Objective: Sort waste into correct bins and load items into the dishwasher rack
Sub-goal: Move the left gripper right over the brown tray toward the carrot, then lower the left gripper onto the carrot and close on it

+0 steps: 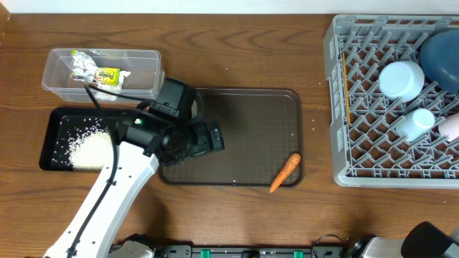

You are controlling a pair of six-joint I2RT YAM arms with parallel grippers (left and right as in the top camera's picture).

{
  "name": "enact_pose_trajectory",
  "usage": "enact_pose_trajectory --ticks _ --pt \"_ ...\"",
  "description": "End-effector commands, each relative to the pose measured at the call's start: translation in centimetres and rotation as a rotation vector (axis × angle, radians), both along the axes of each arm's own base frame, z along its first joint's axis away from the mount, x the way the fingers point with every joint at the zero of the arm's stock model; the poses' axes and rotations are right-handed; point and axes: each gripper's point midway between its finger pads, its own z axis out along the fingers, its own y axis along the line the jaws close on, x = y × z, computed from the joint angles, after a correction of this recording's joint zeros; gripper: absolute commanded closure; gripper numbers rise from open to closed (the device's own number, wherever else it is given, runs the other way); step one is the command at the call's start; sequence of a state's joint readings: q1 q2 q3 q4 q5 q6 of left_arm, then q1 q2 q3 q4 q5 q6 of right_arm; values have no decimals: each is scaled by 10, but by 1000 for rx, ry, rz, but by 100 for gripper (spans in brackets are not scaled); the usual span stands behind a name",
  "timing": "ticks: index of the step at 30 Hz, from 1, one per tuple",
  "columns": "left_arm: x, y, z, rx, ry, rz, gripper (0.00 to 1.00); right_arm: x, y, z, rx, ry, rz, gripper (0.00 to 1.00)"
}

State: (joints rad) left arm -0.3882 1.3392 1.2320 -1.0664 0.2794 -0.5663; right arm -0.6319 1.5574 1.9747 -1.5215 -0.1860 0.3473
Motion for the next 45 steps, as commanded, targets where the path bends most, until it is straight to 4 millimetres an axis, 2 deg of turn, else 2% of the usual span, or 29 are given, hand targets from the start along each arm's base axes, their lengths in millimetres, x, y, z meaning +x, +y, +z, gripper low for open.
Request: enact_pose_trajectory --ticks 1,6,11,17,21,31,45 --pt "10 5 -15 75 -12 -54 2 0 1 0 -12 3 16 1" --pt "13 -2 -36 88 47 -109 4 0 1 0 -12 3 16 1" --pt "5 -41 -48 -37 101 -260 4 0 1 0 -12 3 16 1" --pt "-10 -60 -54 -34 132 -327 3 0 1 0 -12 3 16 1" --pt "-15 -66 -54 -38 156 -287 3 0 1 0 -12 3 16 1" --pt "-29 -82 -54 -41 159 -350 3 0 1 0 -12 3 16 1" --pt "-37 -88 -53 -54 183 -350 3 0 1 0 -12 3 16 1"
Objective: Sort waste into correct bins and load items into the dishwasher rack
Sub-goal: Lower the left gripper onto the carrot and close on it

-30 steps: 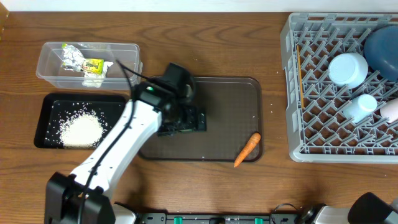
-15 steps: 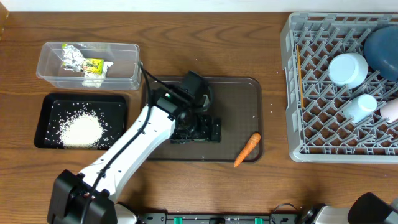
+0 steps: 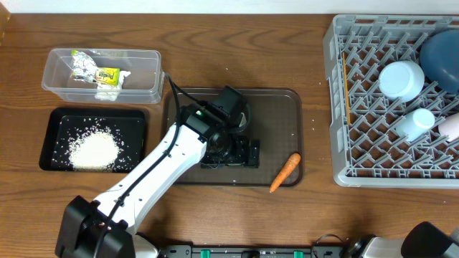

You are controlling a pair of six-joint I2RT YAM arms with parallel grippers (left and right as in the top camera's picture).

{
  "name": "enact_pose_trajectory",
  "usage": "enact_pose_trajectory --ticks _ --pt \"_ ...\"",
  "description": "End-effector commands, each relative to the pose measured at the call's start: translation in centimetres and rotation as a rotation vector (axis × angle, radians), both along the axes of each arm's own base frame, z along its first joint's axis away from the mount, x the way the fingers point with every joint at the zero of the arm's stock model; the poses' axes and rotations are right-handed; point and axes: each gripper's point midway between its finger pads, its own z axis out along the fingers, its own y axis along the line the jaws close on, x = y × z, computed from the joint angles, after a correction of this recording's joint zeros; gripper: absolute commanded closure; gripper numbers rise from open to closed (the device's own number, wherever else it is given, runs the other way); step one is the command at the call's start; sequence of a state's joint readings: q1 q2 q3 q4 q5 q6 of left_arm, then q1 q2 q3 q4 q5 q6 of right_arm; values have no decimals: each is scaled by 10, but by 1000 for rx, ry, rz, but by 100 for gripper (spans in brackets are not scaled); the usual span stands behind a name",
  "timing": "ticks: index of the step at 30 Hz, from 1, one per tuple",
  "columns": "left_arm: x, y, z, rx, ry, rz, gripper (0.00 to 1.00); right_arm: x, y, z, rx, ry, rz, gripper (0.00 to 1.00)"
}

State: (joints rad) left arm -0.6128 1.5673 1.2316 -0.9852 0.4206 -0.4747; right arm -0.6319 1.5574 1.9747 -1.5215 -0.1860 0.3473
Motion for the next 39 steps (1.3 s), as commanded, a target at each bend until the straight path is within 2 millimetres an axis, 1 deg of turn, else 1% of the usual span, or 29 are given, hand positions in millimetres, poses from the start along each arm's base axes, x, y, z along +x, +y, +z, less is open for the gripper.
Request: enact_pose_trajectory --ticks 1,4,8,12,16,18,21,25,28,32,39 --pt "-9 -5 -2 -5 24 -16 3 0 1 0 -12 3 16 1" --pt "-22 -14 -6 4 16 -88 3 0 1 0 -12 3 16 1" --pt "-30 -16 -16 82 -42 -145 3 0 1 0 -12 3 16 1" --pt "-31 -38 -15 46 -107 -201 3 0 1 0 -12 3 16 1" --pt "-18 -50 -21 90 -227 -225 3 0 1 0 -12 3 16 1" --pt "-14 -57 -29 107 -262 -249 3 0 1 0 -12 3 16 1" --pt "-13 -70 -45 105 -265 -297 4 0 1 0 -12 3 16 1" --pt "-10 -78 -63 113 -257 -304 5 0 1 0 -12 3 16 1" --pt "-1 -82 -67 119 -288 -299 5 0 1 0 -12 3 16 1" --pt "14 -78 -71 171 -355 -277 5 0 1 0 -12 3 16 1" --pt "19 -87 -74 153 -384 -278 5 0 1 0 -12 3 16 1"
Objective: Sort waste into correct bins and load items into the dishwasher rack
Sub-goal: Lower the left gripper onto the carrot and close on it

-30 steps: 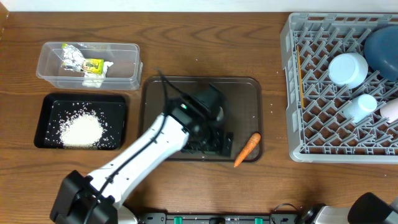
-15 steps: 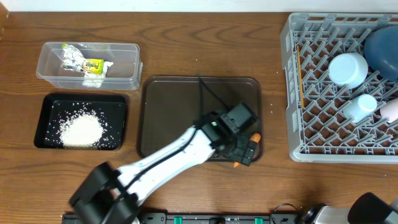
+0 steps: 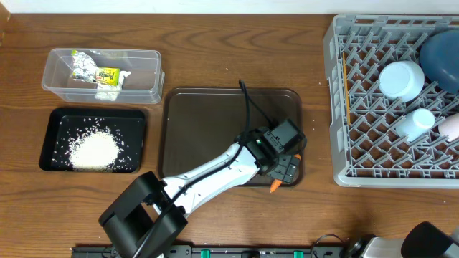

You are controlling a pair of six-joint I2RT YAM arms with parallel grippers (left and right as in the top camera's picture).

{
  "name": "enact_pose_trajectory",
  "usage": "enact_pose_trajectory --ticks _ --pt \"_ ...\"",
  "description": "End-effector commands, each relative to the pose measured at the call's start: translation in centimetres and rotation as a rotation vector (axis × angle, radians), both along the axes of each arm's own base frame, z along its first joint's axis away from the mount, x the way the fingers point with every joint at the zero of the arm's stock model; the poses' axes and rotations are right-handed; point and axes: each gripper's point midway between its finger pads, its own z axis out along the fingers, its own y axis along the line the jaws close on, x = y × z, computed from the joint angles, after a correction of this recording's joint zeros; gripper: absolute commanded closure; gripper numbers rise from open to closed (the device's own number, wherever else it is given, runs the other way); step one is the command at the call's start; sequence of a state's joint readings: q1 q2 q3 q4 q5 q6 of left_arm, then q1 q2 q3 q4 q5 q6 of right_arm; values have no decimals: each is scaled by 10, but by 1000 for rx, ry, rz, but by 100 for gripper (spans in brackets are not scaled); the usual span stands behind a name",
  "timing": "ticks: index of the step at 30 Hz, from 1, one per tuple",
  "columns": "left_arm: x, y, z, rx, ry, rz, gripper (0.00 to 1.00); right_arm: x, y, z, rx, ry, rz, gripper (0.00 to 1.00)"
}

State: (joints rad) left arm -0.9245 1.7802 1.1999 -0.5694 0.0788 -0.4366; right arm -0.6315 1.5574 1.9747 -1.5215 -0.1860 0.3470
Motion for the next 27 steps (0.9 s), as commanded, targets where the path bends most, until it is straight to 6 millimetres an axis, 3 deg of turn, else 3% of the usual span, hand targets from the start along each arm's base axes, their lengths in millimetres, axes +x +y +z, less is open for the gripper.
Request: enact_pose_trajectory --ticks 1,5,19,27 --pt "2 -1 -7 25 -26 -18 5 0 0 0 -12 3 15 1" --pt "0 -11 -10 19 -52 -37 5 0 0 0 -12 3 15 1" --pt "-1 -4 -43 123 -52 -30 6 0 0 0 -12 3 15 1" --pt "-7 -11 -47 116 -53 -50 8 0 0 0 -12 3 15 1"
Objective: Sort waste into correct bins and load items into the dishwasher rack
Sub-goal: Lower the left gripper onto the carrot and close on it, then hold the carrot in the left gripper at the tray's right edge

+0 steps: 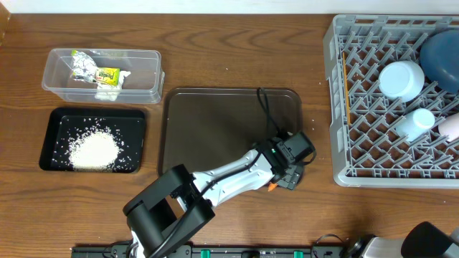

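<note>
Only the orange tip of the carrot (272, 188) shows, at the near right corner of the brown tray (208, 122). My left gripper (290, 176) covers the remainder of the carrot, its arm stretched across the tray from the table's front edge. From overhead I cannot tell how its fingers stand. The grey dishwasher rack (336, 107) fills the right side. Of the right arm only a dark part (430, 242) shows at the bottom right; its gripper is out of view.
At the far left, a clear bin (150, 68) holds wrappers. In front of it, a black tray (54, 118) holds white rice. In the rack are two white cups (400, 79), a blue bowl (441, 54) and a pale item (450, 127).
My left gripper has shifted slightly right and toward the tray's front corner, now covering more of the carrot. Only the carrot's lower tip still shows.
My left gripper first stood at the tray's left edge beside the black rice tray. Then it was over the middle of the brown tray. Then it was at the carrot in the right corner, and now it sits right over it.
</note>
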You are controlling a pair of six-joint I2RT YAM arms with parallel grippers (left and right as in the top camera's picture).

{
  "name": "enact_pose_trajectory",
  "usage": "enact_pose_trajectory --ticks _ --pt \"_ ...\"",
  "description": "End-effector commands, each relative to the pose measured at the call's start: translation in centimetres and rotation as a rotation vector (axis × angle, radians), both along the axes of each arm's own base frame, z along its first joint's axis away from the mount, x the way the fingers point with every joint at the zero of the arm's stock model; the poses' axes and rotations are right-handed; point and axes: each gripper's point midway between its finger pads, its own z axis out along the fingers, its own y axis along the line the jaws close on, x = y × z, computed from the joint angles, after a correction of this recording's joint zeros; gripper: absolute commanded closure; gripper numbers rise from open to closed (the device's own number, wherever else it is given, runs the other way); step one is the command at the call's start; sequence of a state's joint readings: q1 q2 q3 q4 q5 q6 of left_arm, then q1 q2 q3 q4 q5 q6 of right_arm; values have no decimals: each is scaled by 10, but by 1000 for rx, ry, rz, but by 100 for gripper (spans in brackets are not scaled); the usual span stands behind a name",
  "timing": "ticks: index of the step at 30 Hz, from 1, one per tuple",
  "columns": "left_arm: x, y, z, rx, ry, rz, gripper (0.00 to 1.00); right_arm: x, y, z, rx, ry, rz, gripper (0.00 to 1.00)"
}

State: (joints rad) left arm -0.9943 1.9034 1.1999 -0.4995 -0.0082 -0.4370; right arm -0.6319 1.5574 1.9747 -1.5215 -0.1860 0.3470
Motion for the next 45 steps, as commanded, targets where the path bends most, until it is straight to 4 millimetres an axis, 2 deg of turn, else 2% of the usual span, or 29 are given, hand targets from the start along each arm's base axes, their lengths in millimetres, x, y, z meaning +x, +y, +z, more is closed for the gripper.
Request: enact_pose_trajectory --ticks 1,7,11,14,30,33,41,45 --pt "0 1 -6 25 -17 -10 8 0 1 0 -12 3 16 1" --pt "0 0 -14 32 -12 -11 12 0 1 0 -12 3 16 1" --pt "0 -1 -14 28 -14 -10 24 0 1 0 -12 3 16 1" --pt "1 -2 -13 23 -18 -10 30 0 1 0 -12 3 16 1" --pt "-1 0 -14 30 -8 3 32 0 1 0 -10 2 16 1" --pt "-1 0 -14 30 -8 2 36 0 1 0 -10 2 16 1" --pt "-4 -1 -14 32 -7 -4 37 0 1 0 -10 2 16 1" --pt "-4 -1 -14 33 -7 -4 43 0 1 1 -10 2 16 1"
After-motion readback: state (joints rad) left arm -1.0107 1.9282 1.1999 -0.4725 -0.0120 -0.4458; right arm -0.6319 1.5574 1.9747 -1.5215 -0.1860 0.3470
